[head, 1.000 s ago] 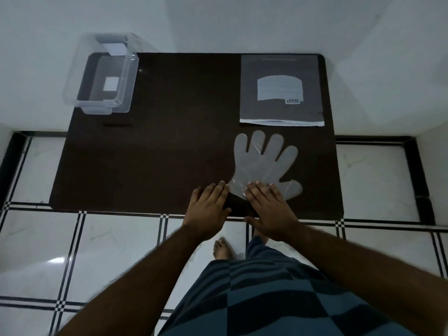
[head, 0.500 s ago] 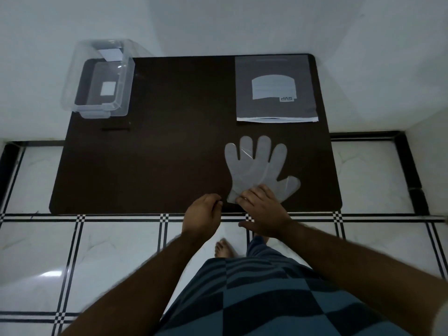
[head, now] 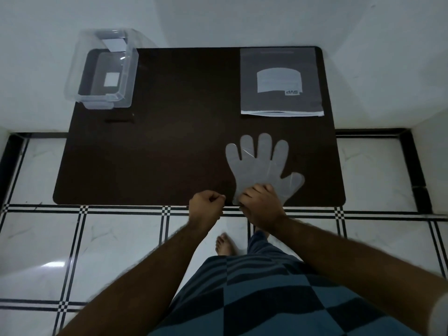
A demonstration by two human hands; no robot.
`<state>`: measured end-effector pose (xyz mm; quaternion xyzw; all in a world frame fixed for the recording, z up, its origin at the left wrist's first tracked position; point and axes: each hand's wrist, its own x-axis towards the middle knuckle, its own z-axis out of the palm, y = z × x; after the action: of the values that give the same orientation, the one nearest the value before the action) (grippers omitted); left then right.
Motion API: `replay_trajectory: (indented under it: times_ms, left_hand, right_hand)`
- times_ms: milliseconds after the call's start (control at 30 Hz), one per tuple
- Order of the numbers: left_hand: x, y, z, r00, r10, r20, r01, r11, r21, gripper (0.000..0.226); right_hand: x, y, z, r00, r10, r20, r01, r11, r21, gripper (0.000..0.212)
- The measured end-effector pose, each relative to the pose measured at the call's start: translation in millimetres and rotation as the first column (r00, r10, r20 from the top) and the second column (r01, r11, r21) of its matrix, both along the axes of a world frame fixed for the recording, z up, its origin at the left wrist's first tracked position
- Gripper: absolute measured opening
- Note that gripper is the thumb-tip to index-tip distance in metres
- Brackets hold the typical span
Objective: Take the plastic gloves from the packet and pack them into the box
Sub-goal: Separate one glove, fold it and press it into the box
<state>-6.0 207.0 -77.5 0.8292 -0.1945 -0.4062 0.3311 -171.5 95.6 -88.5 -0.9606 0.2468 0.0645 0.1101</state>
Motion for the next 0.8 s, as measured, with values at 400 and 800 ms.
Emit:
replay_trajectory:
  times_ms: [400, 800]
  left_hand:
    - [-30.6, 9.0, -2.6, 0.889, 0.244, -0.386, -0.227, 0.970, 0.090, 0.013]
    - [-35.7, -4.2, -6.8, 0.670, 0.300, -0.678, -0.295, 0.947, 0.128, 0.022]
  right_hand:
    - [-5.3, 5.6, -1.9, 1.000, 0.021, 0.020, -0.022, 1.000, 0.021, 0.025]
    - [-11.5, 8.3, -2.0, 0.930, -0.251, 0.269, 0.212, 0.963, 0.165, 0.013]
